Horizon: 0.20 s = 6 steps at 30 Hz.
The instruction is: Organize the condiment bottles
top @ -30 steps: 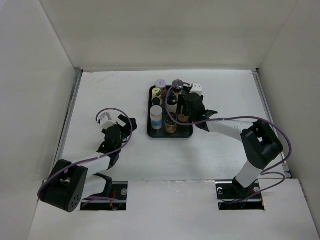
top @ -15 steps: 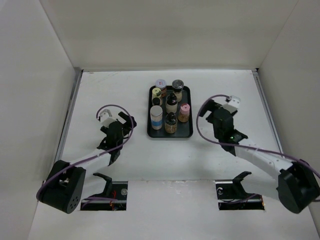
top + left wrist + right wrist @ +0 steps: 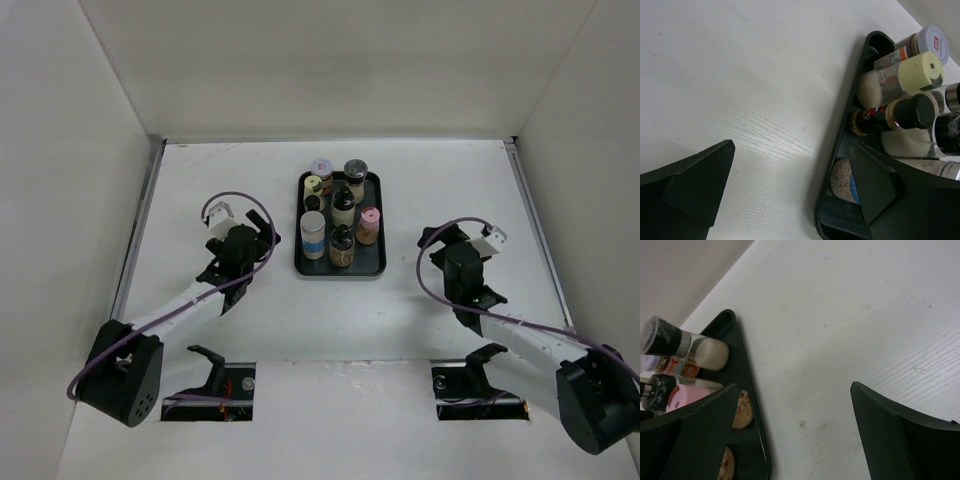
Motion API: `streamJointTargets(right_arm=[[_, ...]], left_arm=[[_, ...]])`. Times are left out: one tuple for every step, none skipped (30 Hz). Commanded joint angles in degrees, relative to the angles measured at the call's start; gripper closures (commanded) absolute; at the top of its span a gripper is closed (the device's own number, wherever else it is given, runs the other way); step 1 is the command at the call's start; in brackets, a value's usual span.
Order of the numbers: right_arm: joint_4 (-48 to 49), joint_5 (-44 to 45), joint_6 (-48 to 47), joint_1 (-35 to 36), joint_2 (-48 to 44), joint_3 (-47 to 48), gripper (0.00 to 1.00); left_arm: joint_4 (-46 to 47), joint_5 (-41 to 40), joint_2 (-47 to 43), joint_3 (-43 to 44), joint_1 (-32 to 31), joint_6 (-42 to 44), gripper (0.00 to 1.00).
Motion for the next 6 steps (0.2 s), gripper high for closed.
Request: streamJointTargets(right_arm=[[4.38, -0.73, 1.64, 0.16, -1.01, 0.72, 0.0], [4.38, -0.64, 1.55, 0.16, -1.01, 0.63, 0.0], [4.38, -0.64, 1.47, 0.16, -1.09, 0.63, 0.0], [4.38, -0.64, 1.29, 0.16, -1.27, 0.54, 0.0], [4.38, -0.64, 1.03, 0.16, -1.53, 0.46, 0.0], [4.38, -0.64, 0.85, -0.02, -1.8, 0.37, 0.0]], left_arm=[[-3.41, -1.25, -0.58, 3.51, -2.3, 0.11, 0.0], [-4.03, -1.43, -0.84, 3.86, -3.01, 0.11, 0.0], [-4.64, -1.52, -0.93, 4.39, -3.54, 0.2, 0.0], [-5.43, -1.52, -0.85, 5.18, -3.81, 0.29, 0.0], [-6.4, -1.52, -0.76, 5.88, -4.07, 0.55, 0.0], [-7.27, -1.78, -0.76, 6.5, -4.25, 0.81, 0.0]])
